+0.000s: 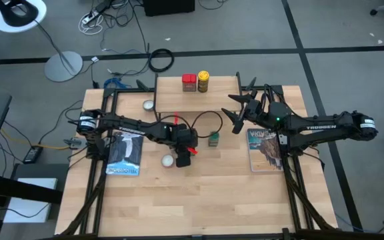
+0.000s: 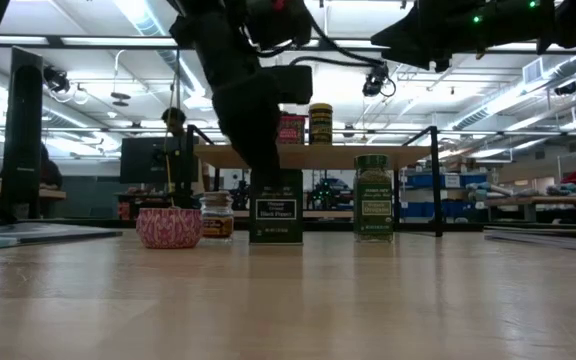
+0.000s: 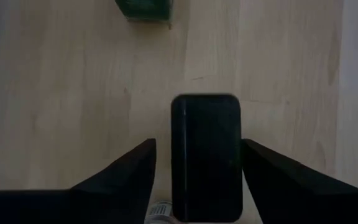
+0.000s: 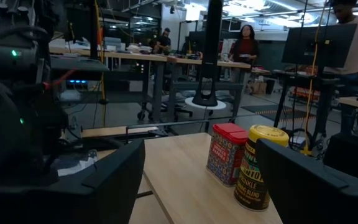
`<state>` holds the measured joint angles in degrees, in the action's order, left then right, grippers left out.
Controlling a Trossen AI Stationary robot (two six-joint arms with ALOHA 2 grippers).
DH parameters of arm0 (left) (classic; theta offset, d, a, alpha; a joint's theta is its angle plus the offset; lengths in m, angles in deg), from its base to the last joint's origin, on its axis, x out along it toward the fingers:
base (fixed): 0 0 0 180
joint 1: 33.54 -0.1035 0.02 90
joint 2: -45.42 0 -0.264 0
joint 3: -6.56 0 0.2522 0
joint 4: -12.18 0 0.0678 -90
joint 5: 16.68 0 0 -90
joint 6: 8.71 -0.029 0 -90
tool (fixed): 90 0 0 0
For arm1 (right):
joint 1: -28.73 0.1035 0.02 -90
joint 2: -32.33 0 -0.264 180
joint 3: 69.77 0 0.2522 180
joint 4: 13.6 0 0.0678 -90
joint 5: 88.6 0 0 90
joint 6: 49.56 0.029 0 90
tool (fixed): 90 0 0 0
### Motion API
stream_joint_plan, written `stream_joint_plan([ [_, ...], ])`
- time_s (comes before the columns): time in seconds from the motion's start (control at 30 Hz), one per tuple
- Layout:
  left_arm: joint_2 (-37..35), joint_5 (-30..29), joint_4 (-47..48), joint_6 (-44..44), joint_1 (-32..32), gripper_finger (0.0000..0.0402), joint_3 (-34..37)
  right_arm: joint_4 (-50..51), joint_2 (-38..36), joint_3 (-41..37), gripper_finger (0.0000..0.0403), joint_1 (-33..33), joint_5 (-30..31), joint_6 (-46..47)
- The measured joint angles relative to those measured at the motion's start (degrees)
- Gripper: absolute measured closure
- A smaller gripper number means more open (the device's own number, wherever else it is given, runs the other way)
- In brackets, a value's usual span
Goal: Shelf spices
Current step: Remove the black seasoning can from the shelf, then remove the red seasoning can from the shelf
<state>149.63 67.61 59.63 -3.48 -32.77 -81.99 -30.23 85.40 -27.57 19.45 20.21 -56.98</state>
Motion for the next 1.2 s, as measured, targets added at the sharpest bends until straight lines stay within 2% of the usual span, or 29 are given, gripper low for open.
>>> stream_joint_plan([
  [0.27, -3.7, -9.2, 9.1, -3.6, 1.7, 0.0159, -10.5, 0.0, 0.0, 0.0, 0.0096, 0.0, 0.0, -0.2],
  [0.4, -7.4, -17.0, 13.6, -7.7, 0.8, 0.0159, -14.0, 0.2, 0.0, 0.0, 0.0096, 0.0, 0.0, -0.2],
  [0.57, -14.7, -18.4, 12.4, -13.8, -4.5, 0.0156, -14.5, -0.3, 0.0, 0.0, 0.0096, 0.3, 0.0, -0.2],
  [0.7, -17.4, -15.4, 11.7, -20.9, -11.5, 0.0138, -14.5, -1.1, 0.0, 0.0, 0.0096, 0.3, -0.5, -0.2],
  [0.83, -17.6, -9.0, 7.4, -29.0, -17.8, 0.0107, -14.5, -1.3, 0.0, 0.0, 0.0096, 0.3, -0.5, -0.2],
  [0.97, -16.2, -7.4, 2.6, -35.1, -22.0, 0.0081, -14.5, -1.3, 0.0, 0.0, 0.0096, 0.3, -0.5, -0.2],
  [1.2, -12.1, 0.7, 0.2, -36.4, -29.9, 0.007, -14.4, -1.4, 0.0, 0.0, 0.0096, 0.3, -0.5, -0.2],
])
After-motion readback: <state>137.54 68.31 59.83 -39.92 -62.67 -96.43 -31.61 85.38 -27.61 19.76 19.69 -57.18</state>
